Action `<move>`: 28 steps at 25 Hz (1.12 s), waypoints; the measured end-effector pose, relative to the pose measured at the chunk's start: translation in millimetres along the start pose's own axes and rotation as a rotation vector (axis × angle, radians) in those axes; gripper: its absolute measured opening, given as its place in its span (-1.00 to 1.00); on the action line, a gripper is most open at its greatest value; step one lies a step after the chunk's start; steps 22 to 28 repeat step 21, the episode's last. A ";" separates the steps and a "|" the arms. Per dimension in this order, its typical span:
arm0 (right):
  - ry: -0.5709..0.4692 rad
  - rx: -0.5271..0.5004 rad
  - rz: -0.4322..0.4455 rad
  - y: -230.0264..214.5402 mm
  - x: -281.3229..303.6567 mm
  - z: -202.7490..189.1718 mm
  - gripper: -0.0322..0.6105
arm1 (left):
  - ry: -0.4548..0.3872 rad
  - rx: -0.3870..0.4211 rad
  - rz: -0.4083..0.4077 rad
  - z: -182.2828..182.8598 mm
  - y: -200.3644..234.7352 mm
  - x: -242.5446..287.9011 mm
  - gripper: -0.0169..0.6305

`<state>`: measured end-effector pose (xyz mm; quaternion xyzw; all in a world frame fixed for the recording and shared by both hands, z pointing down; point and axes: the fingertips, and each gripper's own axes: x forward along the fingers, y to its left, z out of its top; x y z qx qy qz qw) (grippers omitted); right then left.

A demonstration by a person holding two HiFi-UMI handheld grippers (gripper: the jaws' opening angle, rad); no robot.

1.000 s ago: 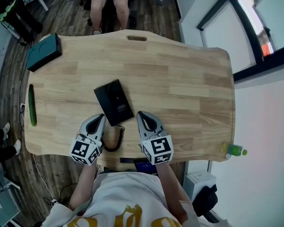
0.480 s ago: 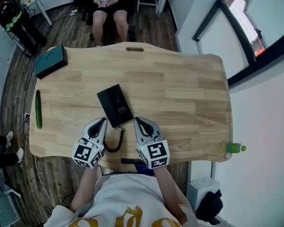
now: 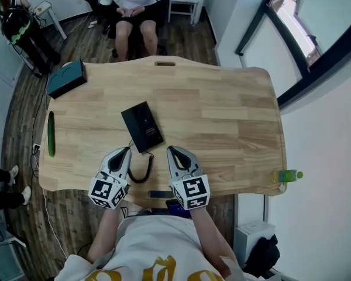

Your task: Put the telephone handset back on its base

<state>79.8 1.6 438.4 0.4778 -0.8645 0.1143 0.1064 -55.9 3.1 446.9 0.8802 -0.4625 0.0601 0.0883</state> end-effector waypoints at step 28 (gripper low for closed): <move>-0.007 -0.012 0.012 10.1 -16.2 -2.5 -0.89 | -0.026 -0.002 0.030 6.4 -5.6 -16.9 -0.94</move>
